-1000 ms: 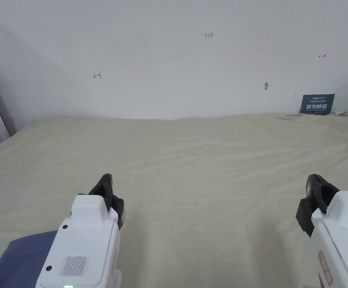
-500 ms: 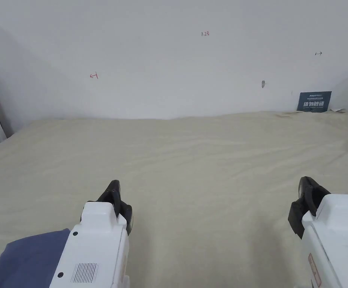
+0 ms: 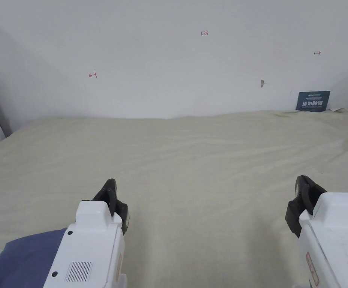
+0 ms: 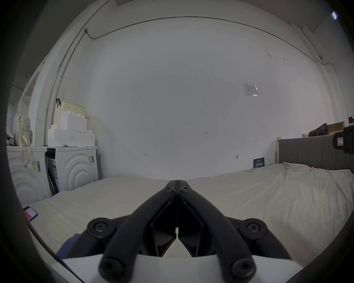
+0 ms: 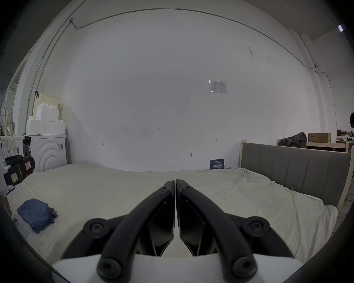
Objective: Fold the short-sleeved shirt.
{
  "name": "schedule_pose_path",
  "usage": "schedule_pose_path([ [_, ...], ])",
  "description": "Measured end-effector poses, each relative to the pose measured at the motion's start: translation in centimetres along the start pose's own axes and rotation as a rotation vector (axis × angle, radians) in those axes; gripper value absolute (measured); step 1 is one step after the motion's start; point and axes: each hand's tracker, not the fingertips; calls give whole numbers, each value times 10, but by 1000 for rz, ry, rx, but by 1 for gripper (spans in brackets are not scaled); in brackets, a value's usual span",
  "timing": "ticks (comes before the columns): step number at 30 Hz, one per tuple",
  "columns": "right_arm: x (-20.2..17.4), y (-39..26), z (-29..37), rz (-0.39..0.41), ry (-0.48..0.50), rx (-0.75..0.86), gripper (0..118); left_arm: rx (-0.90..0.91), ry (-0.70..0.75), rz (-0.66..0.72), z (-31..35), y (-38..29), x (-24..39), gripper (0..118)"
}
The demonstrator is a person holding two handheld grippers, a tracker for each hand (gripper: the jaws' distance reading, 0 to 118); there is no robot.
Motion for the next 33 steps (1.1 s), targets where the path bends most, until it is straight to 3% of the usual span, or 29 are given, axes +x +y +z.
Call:
schedule_pose_path([
  [6, -2, 0, 0, -2, 4, -5, 4, -4, 5, 9, 0, 1, -3, 0],
  [7, -2, 0, 0, -3, 4, -7, 11, -4, 7, 10, 0, 1, -4, 0],
  [10, -5, 2, 1, -10, 15, -15, 47, -5, 1, 17, 0, 1, -6, 11],
  [11, -6, 2, 1, -9, 14, -16, 63, -7, -2, 21, 0, 2, -6, 19],
  [13, -8, 3, 1, 1, 9, -16, 79, -7, 0, 23, 0, 3, -6, 36],
  [14, -10, 4, 1, 2, 11, -17, 87, -7, 1, 24, 0, 3, -7, 51],
  [16, -10, 4, 2, 1, 14, -16, 91, -9, -6, 29, 0, 4, -8, 79],
  [17, -11, 4, 2, 0, 14, -15, 92, -11, -11, 32, 0, 4, -8, 100],
  [18, -11, 4, 1, -1, 13, -12, 96, -11, -12, 33, 0, 4, -8, 112],
  [19, -11, 4, 1, 0, 10, -11, 102, -9, -8, 34, 0, 4, -8, 118],
  [20, -11, 5, 1, -2, 9, -11, 111, 4, -5, 33, 0, 4, -8, 118],
  [22, -10, 4, 0, -6, 9, -8, 117, 17, -1, 29, 1, 3, -8, 118],
  [33, -6, 3, -1, -15, -3, 2, 118, 22, 8, 22, 1, 3, -11, 118],
])
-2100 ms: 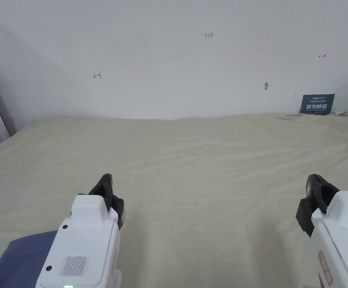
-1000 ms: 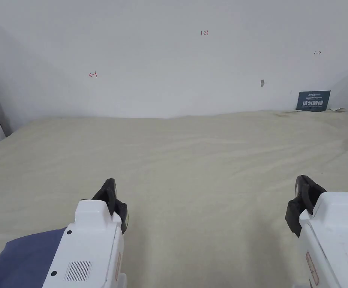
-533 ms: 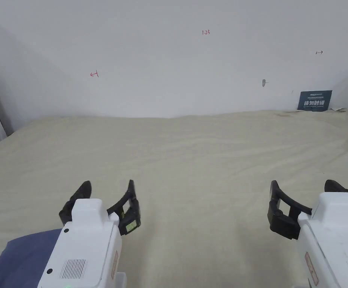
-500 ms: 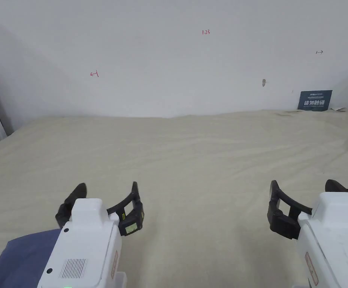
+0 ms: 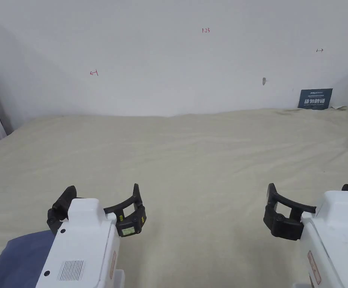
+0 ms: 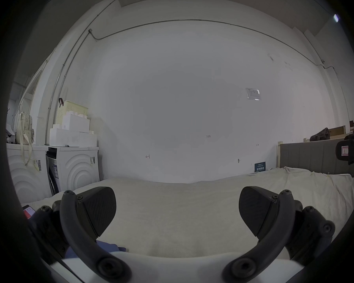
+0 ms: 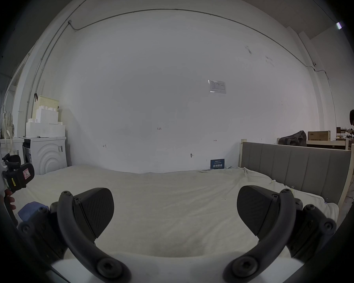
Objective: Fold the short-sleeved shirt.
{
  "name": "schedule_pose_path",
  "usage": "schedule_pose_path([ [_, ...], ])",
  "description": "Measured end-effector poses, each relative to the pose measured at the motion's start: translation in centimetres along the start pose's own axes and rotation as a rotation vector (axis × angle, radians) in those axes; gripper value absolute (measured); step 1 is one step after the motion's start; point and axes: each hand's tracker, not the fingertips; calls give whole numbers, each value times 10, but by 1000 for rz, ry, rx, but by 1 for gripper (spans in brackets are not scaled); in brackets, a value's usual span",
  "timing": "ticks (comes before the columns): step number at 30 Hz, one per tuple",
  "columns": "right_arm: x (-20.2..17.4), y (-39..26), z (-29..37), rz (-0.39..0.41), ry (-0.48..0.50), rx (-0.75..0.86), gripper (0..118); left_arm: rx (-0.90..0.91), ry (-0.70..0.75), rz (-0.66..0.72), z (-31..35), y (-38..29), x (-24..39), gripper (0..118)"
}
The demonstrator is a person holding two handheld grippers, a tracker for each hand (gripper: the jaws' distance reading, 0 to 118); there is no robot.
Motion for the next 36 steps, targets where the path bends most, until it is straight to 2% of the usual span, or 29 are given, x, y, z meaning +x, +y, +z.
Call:
schedule_pose_path([
  [36, -3, 3, 2, 9, 3, 15, 118, -2, 6, 3, 2, 2, -1, 118],
])
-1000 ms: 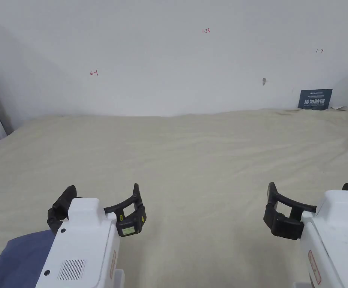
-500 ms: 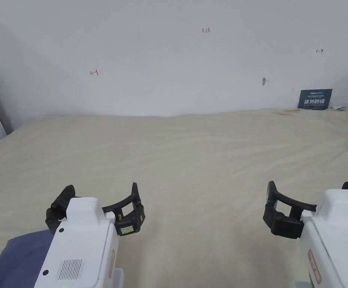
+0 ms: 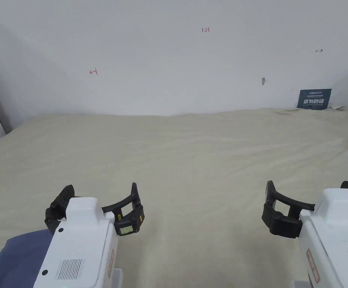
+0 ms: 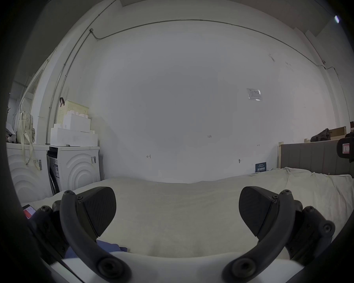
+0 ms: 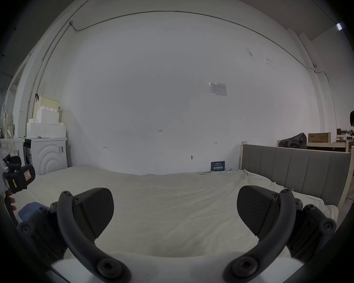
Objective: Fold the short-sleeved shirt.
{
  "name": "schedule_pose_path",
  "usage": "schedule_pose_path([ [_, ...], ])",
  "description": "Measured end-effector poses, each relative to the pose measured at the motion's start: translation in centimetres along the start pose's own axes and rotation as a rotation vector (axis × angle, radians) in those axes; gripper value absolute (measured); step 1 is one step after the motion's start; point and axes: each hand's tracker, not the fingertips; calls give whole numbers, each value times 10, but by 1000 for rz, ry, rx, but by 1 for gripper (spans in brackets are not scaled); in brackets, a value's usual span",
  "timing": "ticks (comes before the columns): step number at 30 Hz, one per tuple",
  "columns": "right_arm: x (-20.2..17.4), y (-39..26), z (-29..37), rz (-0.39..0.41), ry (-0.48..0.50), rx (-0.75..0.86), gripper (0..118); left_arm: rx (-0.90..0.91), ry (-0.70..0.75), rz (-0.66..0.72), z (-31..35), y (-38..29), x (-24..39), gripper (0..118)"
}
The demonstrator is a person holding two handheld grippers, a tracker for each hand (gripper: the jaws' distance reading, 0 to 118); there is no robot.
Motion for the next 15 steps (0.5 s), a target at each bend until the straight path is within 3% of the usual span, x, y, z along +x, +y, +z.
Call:
schedule_pose_path([
  [15, -1, 1, 1, -2, 0, 5, 118, 2, 5, -3, 1, 1, -2, 118],
])
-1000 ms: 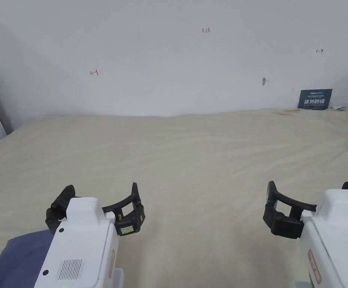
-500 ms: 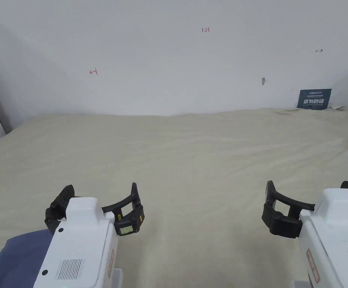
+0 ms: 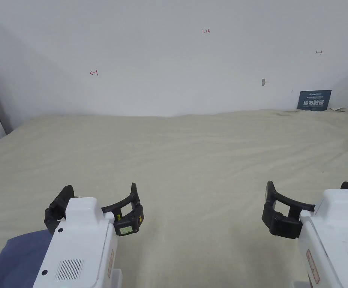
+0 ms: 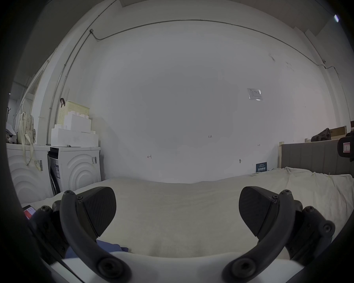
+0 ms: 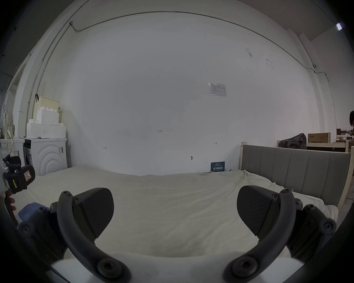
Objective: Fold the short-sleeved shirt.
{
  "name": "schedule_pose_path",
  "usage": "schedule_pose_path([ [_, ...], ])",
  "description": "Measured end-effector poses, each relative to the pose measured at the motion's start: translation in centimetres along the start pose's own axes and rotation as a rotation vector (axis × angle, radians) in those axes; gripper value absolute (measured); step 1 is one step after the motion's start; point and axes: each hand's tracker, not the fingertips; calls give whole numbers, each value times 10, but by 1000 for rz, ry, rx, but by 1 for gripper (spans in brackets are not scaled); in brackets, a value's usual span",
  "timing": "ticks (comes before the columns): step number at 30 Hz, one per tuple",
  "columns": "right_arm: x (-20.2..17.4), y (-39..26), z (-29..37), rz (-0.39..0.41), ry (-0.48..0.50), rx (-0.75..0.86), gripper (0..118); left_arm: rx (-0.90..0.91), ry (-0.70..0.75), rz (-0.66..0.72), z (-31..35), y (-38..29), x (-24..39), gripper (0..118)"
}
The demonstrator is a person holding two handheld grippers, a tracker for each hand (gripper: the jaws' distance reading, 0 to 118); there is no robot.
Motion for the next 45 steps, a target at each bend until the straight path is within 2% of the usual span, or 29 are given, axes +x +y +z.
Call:
schedule_pose_path([
  [45, -1, 2, 1, 1, 18, 1, 118, -4, -1, -30, 1, -2, 0, 118],
])
